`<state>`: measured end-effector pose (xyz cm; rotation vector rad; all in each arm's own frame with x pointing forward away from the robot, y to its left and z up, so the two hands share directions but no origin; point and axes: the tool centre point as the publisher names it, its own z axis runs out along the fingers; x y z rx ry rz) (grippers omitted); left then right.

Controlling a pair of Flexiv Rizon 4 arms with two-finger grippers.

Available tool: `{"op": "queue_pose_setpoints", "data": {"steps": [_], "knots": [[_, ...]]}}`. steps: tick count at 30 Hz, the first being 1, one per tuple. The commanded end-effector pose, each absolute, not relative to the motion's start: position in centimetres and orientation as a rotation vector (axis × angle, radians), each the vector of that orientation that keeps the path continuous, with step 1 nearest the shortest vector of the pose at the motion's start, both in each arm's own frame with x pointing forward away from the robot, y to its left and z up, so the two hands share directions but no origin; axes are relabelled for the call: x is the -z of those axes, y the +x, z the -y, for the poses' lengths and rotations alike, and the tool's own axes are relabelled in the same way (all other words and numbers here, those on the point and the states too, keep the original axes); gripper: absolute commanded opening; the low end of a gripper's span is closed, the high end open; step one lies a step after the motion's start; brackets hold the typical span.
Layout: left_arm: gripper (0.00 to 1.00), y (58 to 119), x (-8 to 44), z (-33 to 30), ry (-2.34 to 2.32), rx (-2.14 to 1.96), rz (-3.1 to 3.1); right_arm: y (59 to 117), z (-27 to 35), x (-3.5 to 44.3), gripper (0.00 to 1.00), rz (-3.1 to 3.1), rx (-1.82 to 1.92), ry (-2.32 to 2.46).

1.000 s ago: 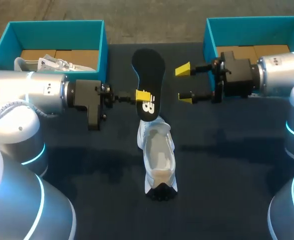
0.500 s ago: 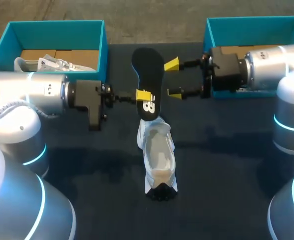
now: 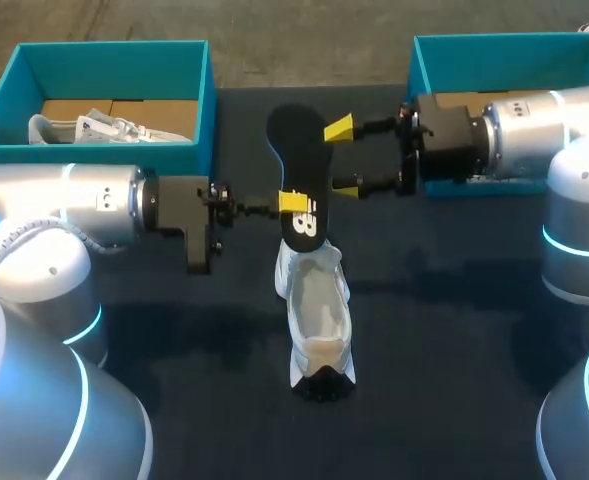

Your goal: Take the shoe out of the shoebox, open the shoe tongue, remove and reinsert the insole, then place the shoe into the shoebox

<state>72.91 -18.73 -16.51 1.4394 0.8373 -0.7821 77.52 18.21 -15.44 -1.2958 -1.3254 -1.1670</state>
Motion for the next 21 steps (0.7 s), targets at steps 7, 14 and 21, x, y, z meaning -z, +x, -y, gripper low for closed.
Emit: {"op": "queue_pose_setpoints", "data": {"steps": [7,14,21], "knots": [[0.00,72.8,16.5,18.8,1.437,0.778,-0.837,77.1,-19.4,15.6,0.75,1.291,1.155,-1.316],[0.00,72.8,16.5,18.8,1.437,0.778,-0.837,77.4,-20.1,15.5,0.71,1.291,1.153,-1.325],[0.00,72.8,16.5,18.8,1.437,0.778,-0.837,77.7,-20.9,15.4,0.52,1.306,1.152,-1.327]]}}
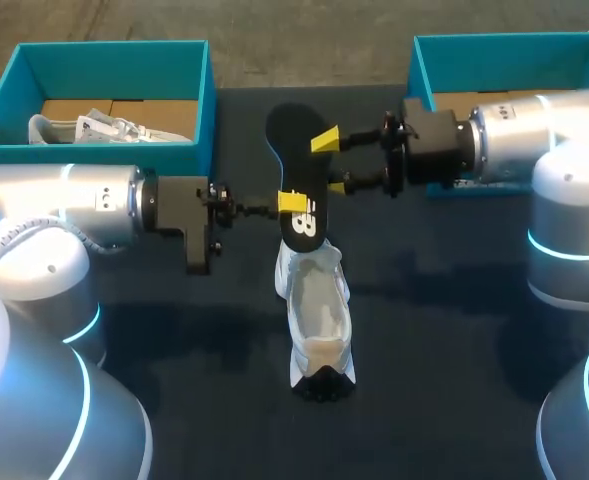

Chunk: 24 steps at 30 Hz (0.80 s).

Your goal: Take the shoe out of the shoebox, open the shoe tongue, remove and reinsert the insole, then place the shoe into the shoebox

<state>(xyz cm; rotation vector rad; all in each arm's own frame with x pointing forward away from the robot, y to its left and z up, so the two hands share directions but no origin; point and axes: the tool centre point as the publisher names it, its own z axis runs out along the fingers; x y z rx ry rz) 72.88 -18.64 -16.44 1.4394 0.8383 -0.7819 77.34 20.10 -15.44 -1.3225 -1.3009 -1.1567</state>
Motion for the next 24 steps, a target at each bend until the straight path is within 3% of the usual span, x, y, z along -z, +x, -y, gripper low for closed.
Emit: {"op": "queue_pose_setpoints", "data": {"steps": [1,12,19,24], "knots": [[0.00,72.77,16.53,18.76,1.437,0.778,-0.837,77.69,-20.94,15.36,0.50,1.308,1.155,-1.325],[0.00,72.77,16.53,18.76,1.437,0.778,-0.837,78.03,-21.20,15.28,0.45,1.319,1.181,-1.321],[0.00,72.77,16.53,18.76,1.437,0.778,-0.837,78.21,-21.13,15.36,0.31,1.320,1.179,-1.326],[0.00,72.77,16.53,18.76,1.437,0.778,-0.837,78.32,-21.02,15.38,0.32,1.318,1.180,-1.330]]}}
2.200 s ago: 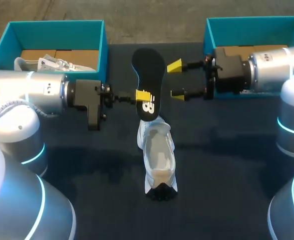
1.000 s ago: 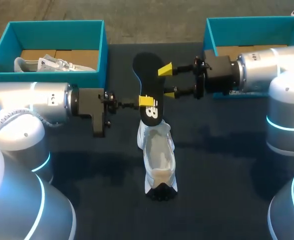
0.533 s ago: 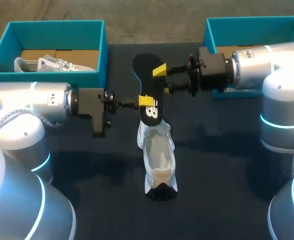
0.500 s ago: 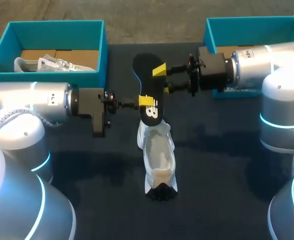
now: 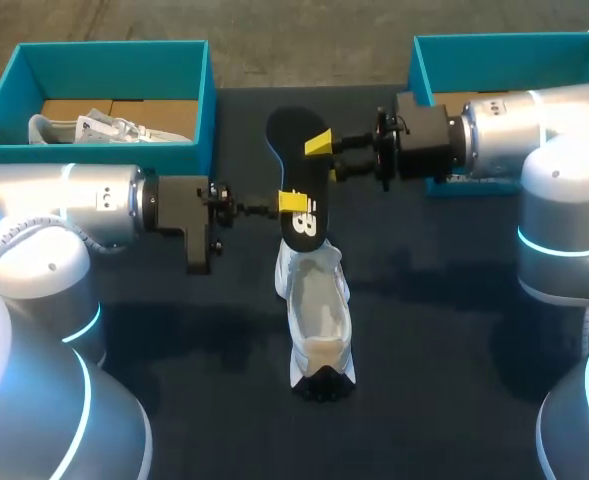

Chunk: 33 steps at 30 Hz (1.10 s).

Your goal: Take the shoe out of the shoebox, open the shoe tongue, remove and reinsert the insole, then place the shoe into the shoebox

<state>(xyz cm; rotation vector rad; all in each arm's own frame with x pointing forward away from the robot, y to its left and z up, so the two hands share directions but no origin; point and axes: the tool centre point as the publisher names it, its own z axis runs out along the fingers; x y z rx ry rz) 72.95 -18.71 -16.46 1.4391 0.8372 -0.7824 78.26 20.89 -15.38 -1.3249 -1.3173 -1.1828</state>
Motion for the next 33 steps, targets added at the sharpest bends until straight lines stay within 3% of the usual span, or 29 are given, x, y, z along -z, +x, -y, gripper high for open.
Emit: {"op": "queue_pose_setpoints", "data": {"steps": [1,16,23,24,33], "knots": [[0.00,72.77,16.53,18.76,1.437,0.778,-0.837,78.35,-20.93,15.40,0.33,1.316,1.180,-1.332],[0.00,72.77,16.53,18.76,1.437,0.778,-0.837,78.32,-20.63,15.60,0.22,1.284,1.166,-1.342],[0.00,72.77,16.53,18.76,1.437,0.778,-0.837,78.18,-20.58,15.62,0.07,1.271,1.165,-1.348],[0.00,72.77,16.53,18.76,1.437,0.778,-0.837,78.17,-20.58,15.62,0.01,1.270,1.168,-1.348],[0.00,72.75,16.52,18.76,1.438,0.785,-0.840,78.02,-20.66,15.36,0.00,1.284,1.188,-1.343]]}}
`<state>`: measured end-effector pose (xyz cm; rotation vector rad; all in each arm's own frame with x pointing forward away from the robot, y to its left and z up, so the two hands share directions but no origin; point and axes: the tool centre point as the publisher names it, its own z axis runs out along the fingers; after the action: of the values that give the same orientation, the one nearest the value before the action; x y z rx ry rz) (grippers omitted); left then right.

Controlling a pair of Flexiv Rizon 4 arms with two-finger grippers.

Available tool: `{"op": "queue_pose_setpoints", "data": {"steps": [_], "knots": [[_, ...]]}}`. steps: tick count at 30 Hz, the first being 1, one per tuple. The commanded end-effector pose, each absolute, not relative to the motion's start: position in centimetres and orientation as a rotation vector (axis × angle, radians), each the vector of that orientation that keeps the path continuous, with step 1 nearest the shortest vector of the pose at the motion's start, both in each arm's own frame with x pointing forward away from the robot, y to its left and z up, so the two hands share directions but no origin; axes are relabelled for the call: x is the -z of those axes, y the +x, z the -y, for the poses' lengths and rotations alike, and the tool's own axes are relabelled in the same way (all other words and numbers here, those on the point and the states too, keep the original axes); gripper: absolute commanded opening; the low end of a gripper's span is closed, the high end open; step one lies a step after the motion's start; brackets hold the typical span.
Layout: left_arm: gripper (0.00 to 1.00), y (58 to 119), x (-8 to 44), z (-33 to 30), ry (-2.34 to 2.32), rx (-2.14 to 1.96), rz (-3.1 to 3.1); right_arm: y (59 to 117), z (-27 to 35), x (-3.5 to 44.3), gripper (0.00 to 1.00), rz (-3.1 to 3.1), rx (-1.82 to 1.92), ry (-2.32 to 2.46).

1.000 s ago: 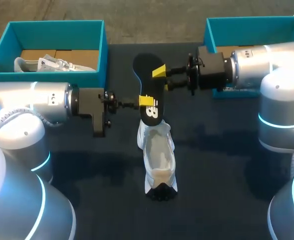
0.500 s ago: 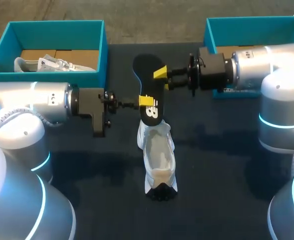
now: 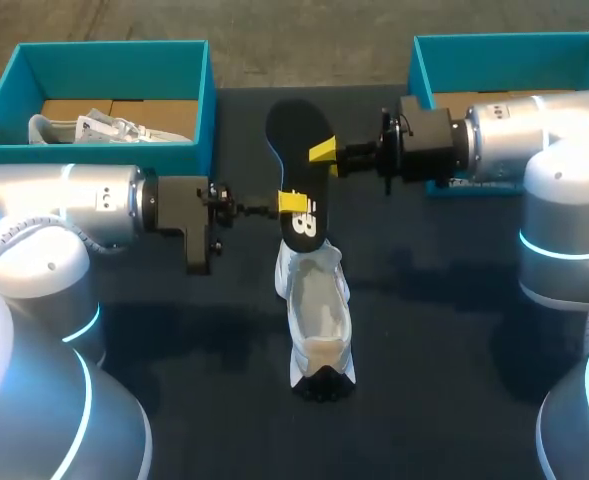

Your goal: Take the shoe out of the shoebox, open the shoe tongue, remove and reinsert the insole, then place the shoe into the shoebox

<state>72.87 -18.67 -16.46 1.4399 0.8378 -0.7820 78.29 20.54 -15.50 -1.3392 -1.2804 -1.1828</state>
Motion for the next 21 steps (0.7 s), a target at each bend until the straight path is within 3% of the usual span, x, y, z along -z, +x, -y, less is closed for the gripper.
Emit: {"op": "queue_pose_setpoints", "data": {"steps": [1,2,3,4,5,6,21], "knots": [[0.00,72.8,16.5,18.8,1.438,0.792,-0.843,78.0,-20.7,15.3,0.00,1.285,1.190,-1.343],[0.00,72.7,16.5,18.8,1.438,0.798,-0.848,78.0,-20.7,15.3,0.00,1.286,1.192,-1.342],[0.16,72.7,16.5,18.8,1.438,0.804,-0.852,77.9,-20.7,15.3,0.00,1.286,1.193,-1.341],[0.45,72.7,16.4,18.8,1.438,0.811,-0.859,77.9,-20.7,15.3,0.00,1.286,1.195,-1.341],[0.87,72.6,16.4,18.7,1.441,0.819,-0.871,77.8,-20.7,15.4,0.00,1.286,1.196,-1.340],[1.00,72.6,16.3,18.7,1.437,0.833,-0.869,77.8,-20.7,15.4,0.00,1.287,1.198,-1.339],[1.00,73.8,13.5,12.5,1.609,0.853,-0.998,76.9,-19.7,17.6,0.00,1.318,1.227,-1.348]]}}
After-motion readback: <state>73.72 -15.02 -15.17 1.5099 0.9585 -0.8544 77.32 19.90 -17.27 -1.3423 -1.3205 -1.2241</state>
